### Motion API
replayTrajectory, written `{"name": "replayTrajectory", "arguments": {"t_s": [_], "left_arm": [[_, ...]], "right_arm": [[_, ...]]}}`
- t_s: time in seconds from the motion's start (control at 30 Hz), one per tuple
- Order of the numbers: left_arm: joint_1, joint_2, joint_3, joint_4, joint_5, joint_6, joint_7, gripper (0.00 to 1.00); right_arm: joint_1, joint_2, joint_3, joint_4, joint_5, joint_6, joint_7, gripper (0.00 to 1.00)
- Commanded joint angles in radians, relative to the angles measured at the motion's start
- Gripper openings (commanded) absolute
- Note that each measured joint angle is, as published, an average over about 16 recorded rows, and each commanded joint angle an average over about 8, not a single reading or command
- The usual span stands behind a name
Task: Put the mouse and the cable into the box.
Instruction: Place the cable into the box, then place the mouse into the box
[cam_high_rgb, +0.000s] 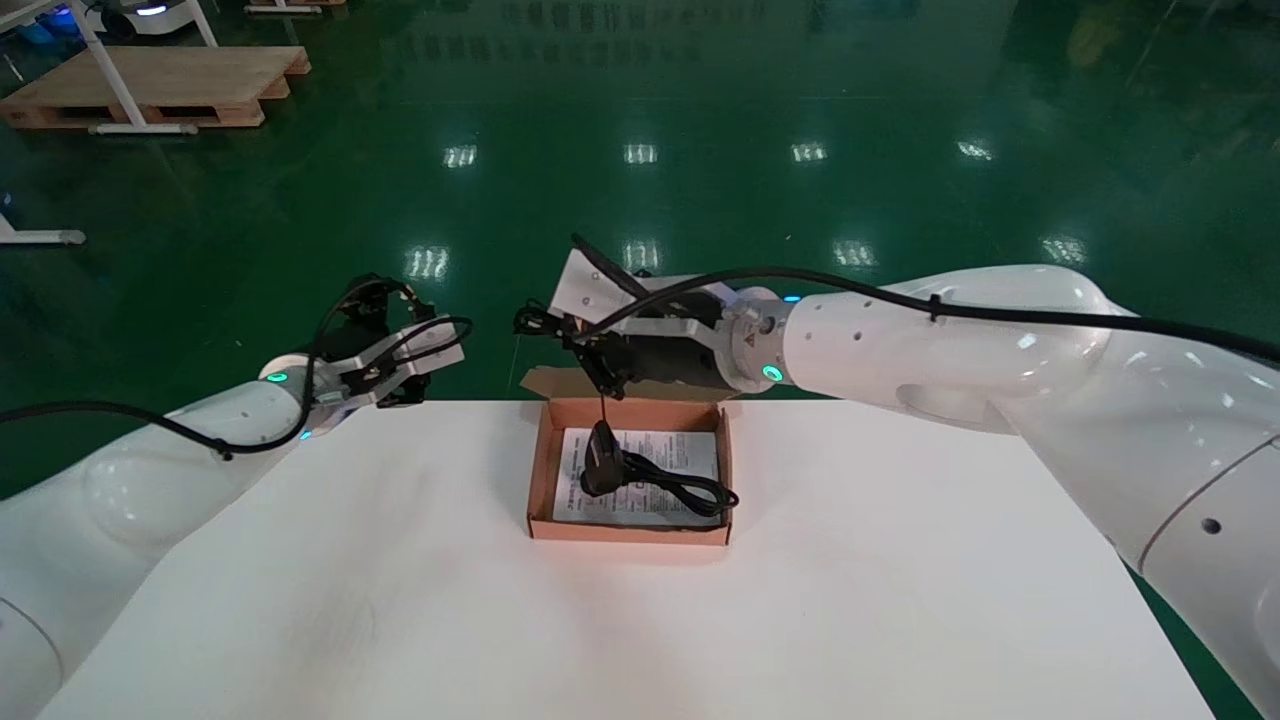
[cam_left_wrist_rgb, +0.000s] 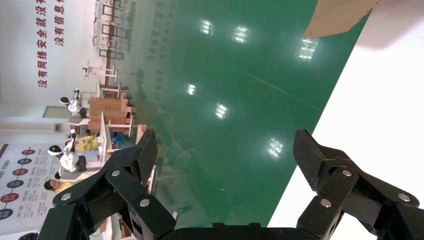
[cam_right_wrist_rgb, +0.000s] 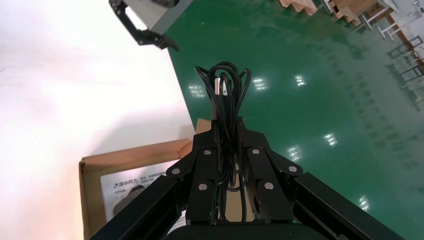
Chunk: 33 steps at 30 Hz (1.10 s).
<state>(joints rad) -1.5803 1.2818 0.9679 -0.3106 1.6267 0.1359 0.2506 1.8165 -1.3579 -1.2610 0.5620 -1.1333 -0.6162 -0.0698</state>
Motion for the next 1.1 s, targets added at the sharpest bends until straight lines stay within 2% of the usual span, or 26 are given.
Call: {"name": "replayTrajectory", "arguments": {"t_s": [0.03,0.3,0.43,0.8,0.83,0.87,1.07,1.1], "left_arm": [[0.000,0.000,0.001,-0.001,0.002,0.000,-0.004,1.00],[0.000,-0.002,0.007,-0.004,0.013,-0.001,-0.020,1.00],[0.000,-0.003,0.010,-0.006,0.018,-0.001,-0.027,1.00],[0.000,-0.005,0.017,-0.010,0.032,-0.002,-0.049,1.00],[0.000,-0.005,0.017,-0.011,0.033,-0.002,-0.051,1.00],[0.000,-0.005,0.018,-0.011,0.034,-0.002,-0.052,1.00],[0.000,-0.005,0.019,-0.012,0.038,-0.002,-0.059,1.00],[0.000,-0.005,0.019,-0.012,0.038,-0.002,-0.059,1.00]], "right_arm": [[0.006,0.000,0.002,-0.006,0.013,-0.003,-0.007,0.00],[-0.009,-0.003,-0.031,-0.016,0.032,-0.023,-0.022,0.00],[-0.023,-0.006,-0.058,-0.022,0.027,-0.008,-0.016,0.00],[-0.071,-0.012,-0.139,-0.034,-0.010,0.177,0.024,0.00],[-0.076,-0.012,-0.147,-0.034,-0.013,0.187,0.030,0.03],[-0.080,-0.012,-0.154,-0.034,-0.015,0.194,0.034,0.09],[-0.099,-0.011,-0.182,-0.034,-0.024,0.221,0.046,0.84],[-0.101,-0.011,-0.184,-0.034,-0.024,0.223,0.046,0.94]]}}
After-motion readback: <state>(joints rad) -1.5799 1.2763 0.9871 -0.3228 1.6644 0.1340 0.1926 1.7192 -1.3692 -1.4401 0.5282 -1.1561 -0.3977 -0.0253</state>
